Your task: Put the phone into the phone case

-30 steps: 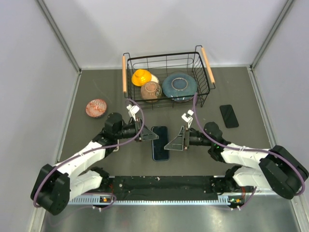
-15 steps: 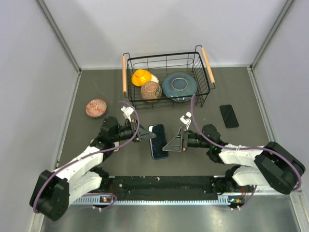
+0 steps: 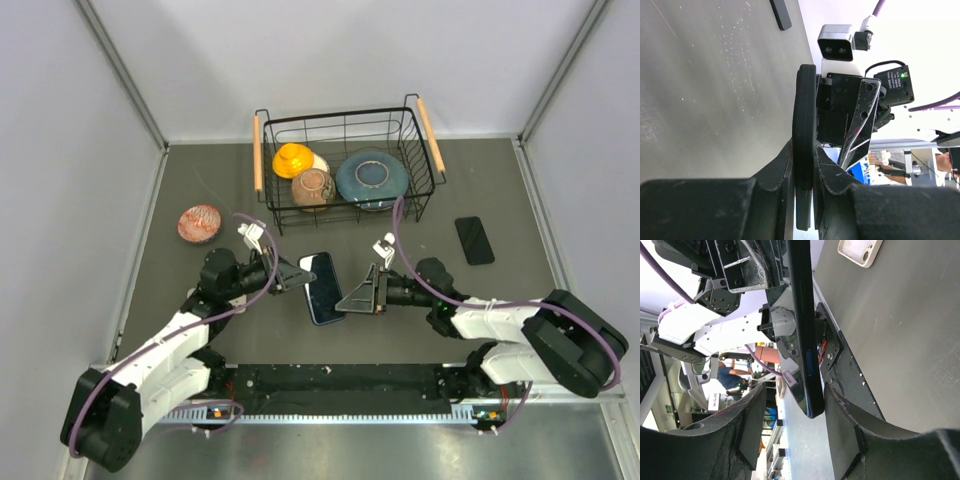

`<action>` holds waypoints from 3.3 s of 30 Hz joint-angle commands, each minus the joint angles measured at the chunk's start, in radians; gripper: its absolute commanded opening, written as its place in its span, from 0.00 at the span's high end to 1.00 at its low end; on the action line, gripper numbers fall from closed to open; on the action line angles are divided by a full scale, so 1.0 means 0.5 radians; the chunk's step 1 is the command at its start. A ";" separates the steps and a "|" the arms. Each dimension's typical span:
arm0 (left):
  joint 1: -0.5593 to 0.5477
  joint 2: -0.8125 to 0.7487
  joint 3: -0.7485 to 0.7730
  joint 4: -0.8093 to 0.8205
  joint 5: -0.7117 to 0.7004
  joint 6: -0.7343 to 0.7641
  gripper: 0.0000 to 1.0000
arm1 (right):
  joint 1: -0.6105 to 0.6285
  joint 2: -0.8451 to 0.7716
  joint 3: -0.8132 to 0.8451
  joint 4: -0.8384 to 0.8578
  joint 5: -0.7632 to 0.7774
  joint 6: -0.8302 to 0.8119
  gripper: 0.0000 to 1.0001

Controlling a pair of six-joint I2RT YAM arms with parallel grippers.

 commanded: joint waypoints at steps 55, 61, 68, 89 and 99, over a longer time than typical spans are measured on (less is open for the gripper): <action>0.034 -0.132 -0.148 0.027 0.295 -0.021 0.85 | 0.083 0.212 -0.047 0.641 0.397 0.255 1.00; 0.016 -0.074 0.060 -0.465 0.228 0.293 1.00 | 0.086 0.166 -0.034 0.470 0.428 0.163 1.00; 0.013 -0.022 0.054 -0.487 0.213 0.317 0.68 | 0.086 0.117 -0.053 0.353 0.483 0.096 1.00; 0.074 0.119 0.376 -1.658 -1.118 0.480 0.28 | 0.071 -0.221 -0.142 -0.684 0.747 -0.153 1.00; 0.313 0.193 0.334 -1.895 -1.662 0.223 0.30 | 0.046 -0.267 -0.188 -0.853 0.818 -0.150 0.82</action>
